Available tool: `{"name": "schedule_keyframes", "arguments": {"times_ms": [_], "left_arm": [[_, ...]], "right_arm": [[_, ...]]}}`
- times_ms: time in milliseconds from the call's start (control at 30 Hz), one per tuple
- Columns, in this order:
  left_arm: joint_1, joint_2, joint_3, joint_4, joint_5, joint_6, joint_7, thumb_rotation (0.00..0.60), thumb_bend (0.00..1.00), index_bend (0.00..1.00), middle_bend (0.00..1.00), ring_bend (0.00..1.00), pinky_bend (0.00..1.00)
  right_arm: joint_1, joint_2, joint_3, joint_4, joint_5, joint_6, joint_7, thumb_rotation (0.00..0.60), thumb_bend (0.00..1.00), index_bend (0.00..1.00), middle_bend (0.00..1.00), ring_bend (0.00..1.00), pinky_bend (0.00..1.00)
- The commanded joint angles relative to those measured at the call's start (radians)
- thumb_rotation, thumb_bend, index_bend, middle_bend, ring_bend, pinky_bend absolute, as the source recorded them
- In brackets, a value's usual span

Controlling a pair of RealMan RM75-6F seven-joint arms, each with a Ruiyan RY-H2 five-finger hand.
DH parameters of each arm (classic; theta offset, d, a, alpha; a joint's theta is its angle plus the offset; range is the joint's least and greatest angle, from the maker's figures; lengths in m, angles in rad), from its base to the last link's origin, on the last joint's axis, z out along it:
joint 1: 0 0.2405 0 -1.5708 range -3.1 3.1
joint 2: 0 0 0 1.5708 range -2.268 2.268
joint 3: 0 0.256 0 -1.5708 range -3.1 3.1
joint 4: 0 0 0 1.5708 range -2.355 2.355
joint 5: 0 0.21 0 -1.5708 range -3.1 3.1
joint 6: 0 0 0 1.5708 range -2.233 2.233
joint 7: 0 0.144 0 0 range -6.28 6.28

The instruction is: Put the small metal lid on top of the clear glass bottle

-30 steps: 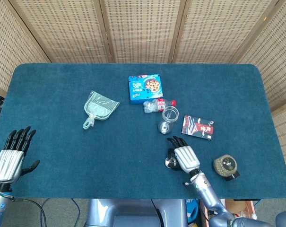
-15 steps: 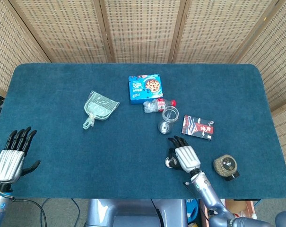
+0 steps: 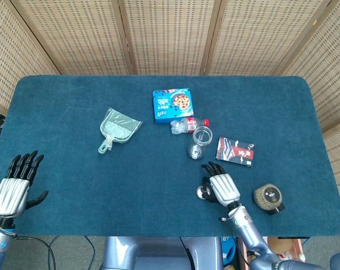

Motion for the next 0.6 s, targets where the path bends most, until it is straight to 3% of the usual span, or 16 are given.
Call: {"name": "schedule_keyframes", "arguments": {"times_ms": [33,600], "left_arm": [[0.0,0.0,0.0,0.0,0.001,0.0,-0.001,0.6,0.24,0.0,0.0,0.0,0.0],[-0.001,0.0,0.0,0.0,0.0,-0.001,0.001,0.6,0.24,0.0,0.0,0.0,0.0]], "right_arm": [[0.0,-0.001,-0.001,0.0,0.001,0.0,-0.002,0.6,0.49,0.63,0.22,0.0,0.15],[0.008,-0.015,0.001,0.016,0.014,-0.009,-0.026,0.6,0.52,0.63,0.21,0.0,0.15]]}}
